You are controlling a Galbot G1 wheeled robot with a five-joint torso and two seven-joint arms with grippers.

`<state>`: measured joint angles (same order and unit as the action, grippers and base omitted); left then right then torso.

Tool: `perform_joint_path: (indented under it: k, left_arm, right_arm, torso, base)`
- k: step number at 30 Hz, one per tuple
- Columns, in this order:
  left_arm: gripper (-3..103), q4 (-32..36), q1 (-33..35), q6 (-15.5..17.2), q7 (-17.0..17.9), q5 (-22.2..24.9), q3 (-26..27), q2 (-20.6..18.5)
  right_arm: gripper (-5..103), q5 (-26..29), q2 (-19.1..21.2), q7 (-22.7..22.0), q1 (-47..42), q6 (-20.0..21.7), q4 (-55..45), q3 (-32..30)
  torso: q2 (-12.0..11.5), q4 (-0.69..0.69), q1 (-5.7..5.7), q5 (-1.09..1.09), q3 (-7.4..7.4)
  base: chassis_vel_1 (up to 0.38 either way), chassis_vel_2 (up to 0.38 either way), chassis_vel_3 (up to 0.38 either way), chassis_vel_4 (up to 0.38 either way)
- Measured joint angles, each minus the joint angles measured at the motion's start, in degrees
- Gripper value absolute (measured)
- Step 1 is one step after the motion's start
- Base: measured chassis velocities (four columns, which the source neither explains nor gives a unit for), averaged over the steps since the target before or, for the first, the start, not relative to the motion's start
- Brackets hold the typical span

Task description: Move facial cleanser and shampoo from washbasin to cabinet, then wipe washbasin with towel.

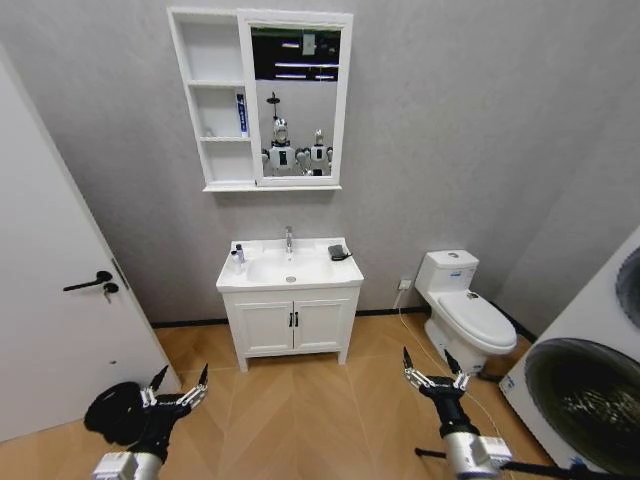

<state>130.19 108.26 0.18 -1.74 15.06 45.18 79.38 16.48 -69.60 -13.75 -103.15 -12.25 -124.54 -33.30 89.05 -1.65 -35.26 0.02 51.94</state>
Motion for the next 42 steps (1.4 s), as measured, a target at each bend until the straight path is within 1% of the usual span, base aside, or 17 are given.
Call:
perform_joint_path:
  k: [5,9,10,15,16,17,18,19,20,21,23,27,30,35,37,39,42]
  left_arm:
    - [97,-0.21,-0.02,-0.01,-0.01,-0.07,-0.15,0.04]
    - [97,-0.33,-0.11,-0.02,-0.02,-0.08,-0.15,-0.04]
    - [97,-0.34,-0.16,-0.02,-0.02,-0.09,-0.17,0.02]
    - [97,-0.2,-0.3,0.17,-0.02,-0.42,-0.66,0.68]
    - [97,-0.23,-0.28,0.17,-0.04,-0.56,-0.75,0.76]
    - [97,-0.29,-0.24,0.14,-0.05,-0.62,-0.75,0.73]
    - [97,-0.29,-0.24,0.14,-0.05,-0.62,-0.75,0.73]
    - [97,-0.43,-0.26,0.12,-0.05,-0.62,-0.68,0.58]
    - [97,-0.72,-0.35,0.03,-0.07,-0.66,-0.62,0.38]
    - [97,-0.72,-0.35,0.03,-0.07,-0.66,-0.62,0.38]
    - [97,-1.38,-0.37,-0.64,-0.27,-1.57,-0.75,0.35]
    - [97,-2.19,-0.48,-1.15,-0.58,-2.36,-1.11,0.12]
    - [97,-3.81,-1.79,-1.12,-0.66,-2.03,-1.24,-2.28]
    - [97,-6.52,-3.42,-0.79,-0.65,-0.65,-0.17,-5.96]
    - [97,-7.4,-4.05,-0.67,-0.61,-0.43,0.08,-6.52]
    - [97,-9.55,-6.35,0.12,-0.35,0.06,0.11,-7.88]
    - [97,-12.56,-10.47,1.41,0.21,0.74,-0.86,-9.77]
  right_arm:
    - [100,-0.02,0.01,0.01,0.03,-0.23,0.07,0.01]
    - [100,-0.06,-0.12,0.03,0.19,-0.28,0.2,0.1]
    - [100,-0.08,-0.18,0.03,0.15,-0.28,0.22,0.17]
    - [100,-0.44,-0.44,0.37,0.29,-0.45,0.45,0.48]
    - [100,-0.8,-0.57,0.63,0.25,-0.71,0.46,0.52]
    - [100,-1.09,-0.61,0.84,0.28,-0.9,0.54,0.54]
    - [100,-1.09,-0.61,0.84,0.28,-0.9,0.54,0.54]
    - [100,-0.97,-0.62,1.37,0.28,-1.36,0.62,0.53]
    - [100,-0.98,-0.72,2.31,0.36,-2.8,0.64,0.5]
    - [100,-0.98,-0.72,2.31,0.36,-2.8,0.64,0.5]
    - [100,-1.67,-0.77,3.67,0.52,-4.35,0.64,0.41]
    - [100,-2.31,-0.73,4.07,0.29,-4.87,0.48,0.4]
    - [100,-3.16,-0.65,4.08,-0.32,-5.34,0.49,0.27]
    - [100,-3.32,0.05,3.92,-0.2,-5.35,1.39,0.47]
    - [100,-3.32,0.41,3.92,0.07,-5.35,1.89,0.74]
    - [100,-3.38,1.14,3.92,0.39,-5.35,2.86,1.18]
    - [100,-3.53,1.41,3.92,0.0,-5.47,3.46,1.05]
  torso:
    - [0.01,0.0,0.01,-0.03,-0.01]
    - [-0.01,0.01,-0.02,0.01,0.0]
    - [0.0,-0.01,0.0,-0.06,-0.01]
    - [-0.02,0.01,-0.03,0.02,0.01]
    - [0.0,-0.02,0.0,-0.11,-0.01]
    - [0.0,0.02,0.0,0.02,0.0]
    - [0.0,0.02,0.0,0.02,0.0]
    - [-0.02,0.02,-0.04,0.06,0.02]
    - [-0.01,-0.02,-0.02,-0.11,0.0]
    - [-0.01,-0.02,-0.02,-0.11,0.0]
    - [-0.02,0.03,-0.05,0.06,0.01]
    - [-0.03,0.01,-0.08,-0.05,0.02]
    - [-0.02,-0.03,-0.03,-0.03,0.0]
    - [0.03,0.01,0.08,-0.02,-0.03]
    - [0.03,0.01,0.08,-0.02,-0.02]
    - [0.03,0.04,0.08,-0.01,-0.02]
    - [0.02,0.0,0.04,-0.04,-0.01]
  base:
    - [-0.31,0.306,0.324,-0.313]
    - [-0.365,0.357,0.349,-0.353]
    - [-0.38,0.365,0.356,-0.378]
    - [-0.369,0.368,0.366,-0.383]
    - [-0.406,0.348,0.389,-0.33]
    - [-0.303,0.352,0.389,-0.354]
    - [-0.303,0.352,0.389,-0.354]
    - [-0.303,0.345,0.309,-0.354]
    - [-0.314,0.283,0.326,-0.298]
    - [-0.314,0.283,0.326,-0.298]
    - [-0.269,0.263,0.254,-0.237]
    - [-0.169,0.16,0.102,-0.09]
    - [-0.092,0.049,0.007,-0.033]
    - [0.032,-0.01,-0.012,0.021]
    - [0.094,-0.031,-0.027,0.055]
    - [0.053,-0.034,-0.022,0.036]
    - [0.0,0.0,0.0,0.0]
